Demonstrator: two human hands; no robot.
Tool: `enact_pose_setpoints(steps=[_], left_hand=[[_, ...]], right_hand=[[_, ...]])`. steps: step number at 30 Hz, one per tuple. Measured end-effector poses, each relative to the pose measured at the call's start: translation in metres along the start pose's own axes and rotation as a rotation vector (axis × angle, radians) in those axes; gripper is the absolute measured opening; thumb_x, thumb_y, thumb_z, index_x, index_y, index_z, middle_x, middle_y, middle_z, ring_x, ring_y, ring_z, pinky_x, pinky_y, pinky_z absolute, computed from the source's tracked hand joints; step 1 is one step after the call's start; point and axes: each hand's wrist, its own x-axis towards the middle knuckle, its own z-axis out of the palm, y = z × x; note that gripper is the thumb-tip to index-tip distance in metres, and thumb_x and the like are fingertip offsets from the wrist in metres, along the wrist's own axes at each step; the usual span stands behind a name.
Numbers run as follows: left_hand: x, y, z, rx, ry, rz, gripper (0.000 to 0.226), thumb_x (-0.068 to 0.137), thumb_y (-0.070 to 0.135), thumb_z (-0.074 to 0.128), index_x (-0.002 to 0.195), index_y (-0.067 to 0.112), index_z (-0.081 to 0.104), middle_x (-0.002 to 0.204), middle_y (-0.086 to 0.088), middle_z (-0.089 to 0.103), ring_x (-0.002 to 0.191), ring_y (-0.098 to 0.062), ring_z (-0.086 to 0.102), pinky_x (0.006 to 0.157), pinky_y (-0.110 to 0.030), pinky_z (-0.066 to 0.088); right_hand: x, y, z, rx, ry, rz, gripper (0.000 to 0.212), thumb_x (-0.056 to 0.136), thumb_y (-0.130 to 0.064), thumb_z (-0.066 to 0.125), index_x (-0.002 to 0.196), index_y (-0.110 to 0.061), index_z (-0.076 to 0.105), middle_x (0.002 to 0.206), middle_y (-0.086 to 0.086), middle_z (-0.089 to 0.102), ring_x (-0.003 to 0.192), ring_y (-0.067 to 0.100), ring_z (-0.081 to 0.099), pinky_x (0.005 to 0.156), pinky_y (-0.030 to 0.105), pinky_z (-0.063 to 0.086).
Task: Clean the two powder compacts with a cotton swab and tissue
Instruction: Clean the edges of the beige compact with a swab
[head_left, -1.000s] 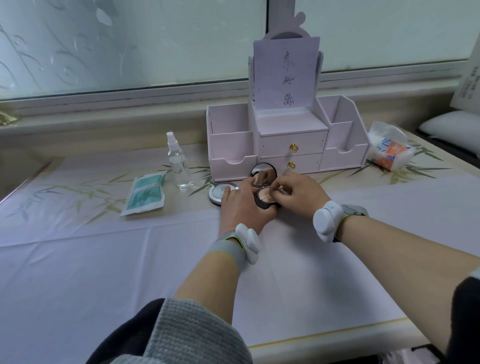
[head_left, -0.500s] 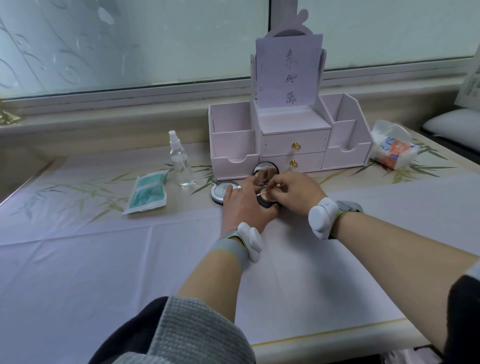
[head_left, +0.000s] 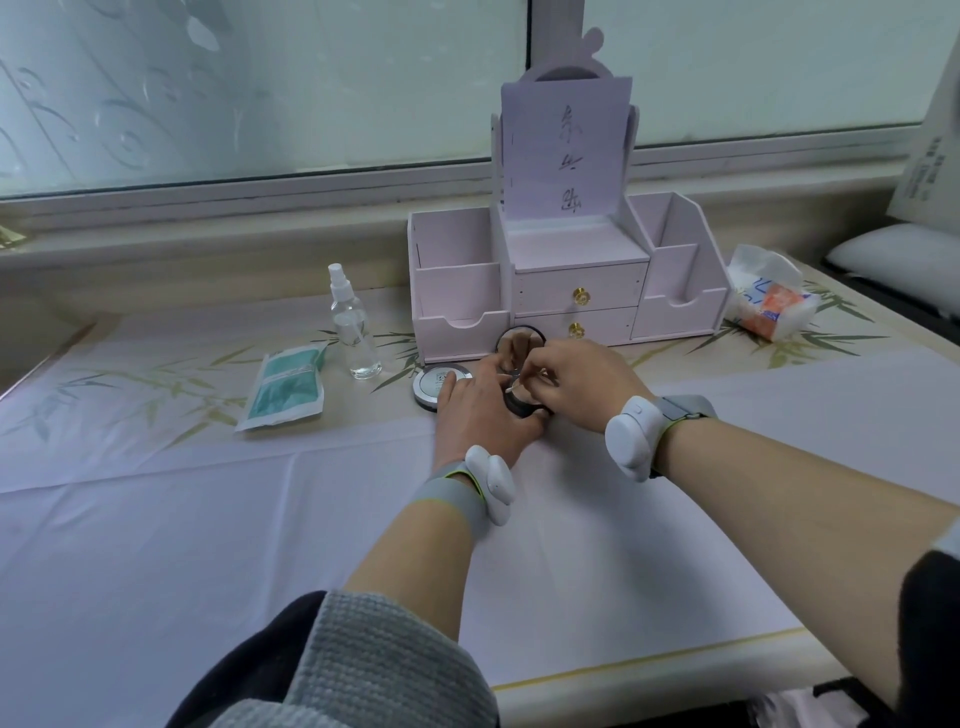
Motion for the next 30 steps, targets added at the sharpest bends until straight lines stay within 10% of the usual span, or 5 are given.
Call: enact_pose_setpoints(steps=[19,30], left_hand=[[0.004,-0.004,0.002,0.037,-0.025,-0.008,0.074,0.072,0.045,0.072,0.137,0.02,0.045,0.11,0.003,0.072,0.116,-0.023,0.059,0.118,-0.04,0.022],[0.003,-0.004,0.003,0.008,-0.001,0.003,0.074,0.073,0.046,0.074,0.137,0.021,0.045,0.113,0.011,0.073,0.124,-0.022,0.054,0.12,-0.036,0.017]], right_hand=[[0.008,-0.035,-0.027,-0.279,-0.186,-0.107,0.026,0.091,-0.026,0.052,0.11,-0.022,0.069,0.115,-0.004,0.062,0.102,0.023,0.059,0.068,0.029,0.036],[-0.008,-0.006,-0.03,-0.048,-0.206,0.033,0.016,0.084,-0.032,0.062,0.094,-0.033,0.073,0.089,-0.008,0.06,0.093,0.021,0.06,0.076,0.032,0.05]])
